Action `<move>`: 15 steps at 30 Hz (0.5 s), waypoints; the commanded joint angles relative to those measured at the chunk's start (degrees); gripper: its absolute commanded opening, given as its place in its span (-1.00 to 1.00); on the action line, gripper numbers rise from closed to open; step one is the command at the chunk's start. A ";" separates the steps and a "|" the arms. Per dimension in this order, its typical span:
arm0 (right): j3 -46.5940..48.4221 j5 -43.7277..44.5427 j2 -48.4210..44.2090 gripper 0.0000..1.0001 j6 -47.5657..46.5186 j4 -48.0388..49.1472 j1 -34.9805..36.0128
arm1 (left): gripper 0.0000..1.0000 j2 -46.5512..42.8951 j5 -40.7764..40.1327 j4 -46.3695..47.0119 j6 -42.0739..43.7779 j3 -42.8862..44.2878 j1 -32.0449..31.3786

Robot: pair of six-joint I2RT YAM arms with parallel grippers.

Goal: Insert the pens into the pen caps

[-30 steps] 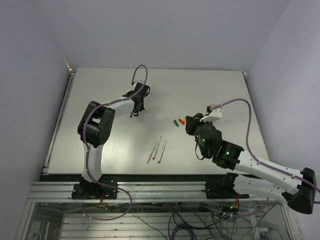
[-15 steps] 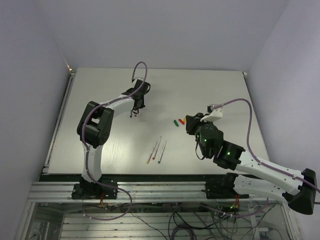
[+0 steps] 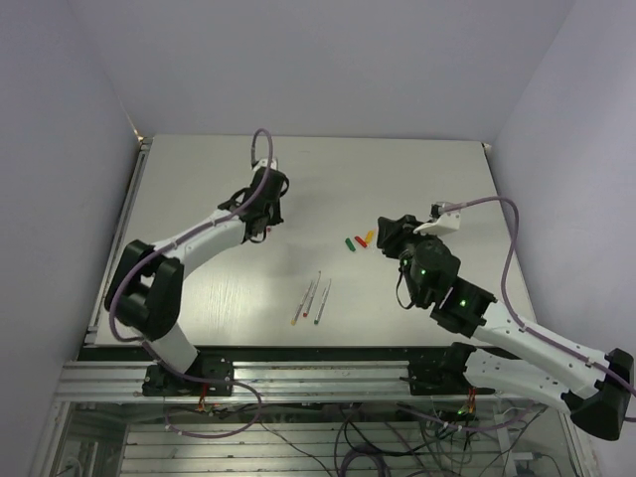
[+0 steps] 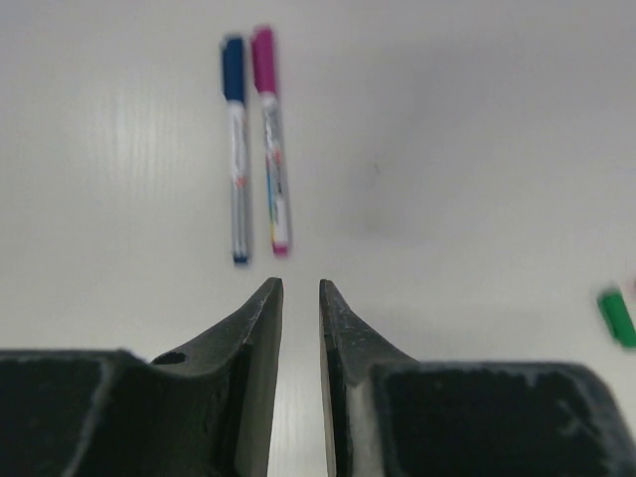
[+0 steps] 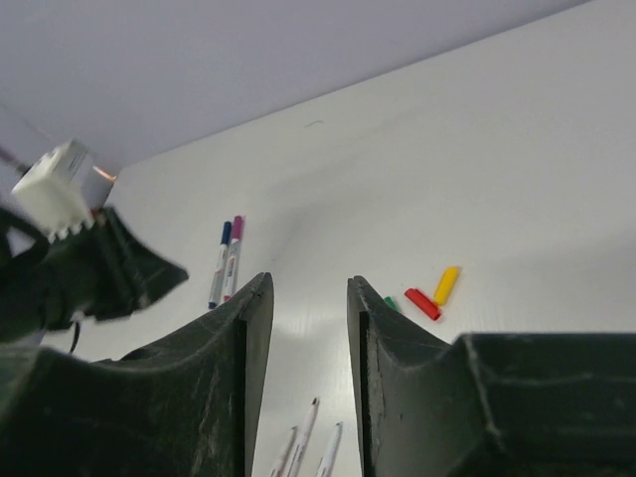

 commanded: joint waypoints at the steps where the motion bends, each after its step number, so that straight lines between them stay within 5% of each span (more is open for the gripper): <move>1: 0.10 -4.77 0.40 -0.29 1.68 -0.60 -4.84 | -0.38 -7.30 0.55 -0.78 -0.38 -6.45 -6.26; 7: 1.70 -10.84 3.04 -0.35 4.25 -4.64 -13.15 | -0.37 -14.78 0.52 -6.41 -1.37 -12.40 -15.59; 15: 0.62 -9.60 4.15 -0.42 7.32 -9.99 -13.47 | -0.25 -25.47 6.53 -11.10 -4.94 -20.77 -19.93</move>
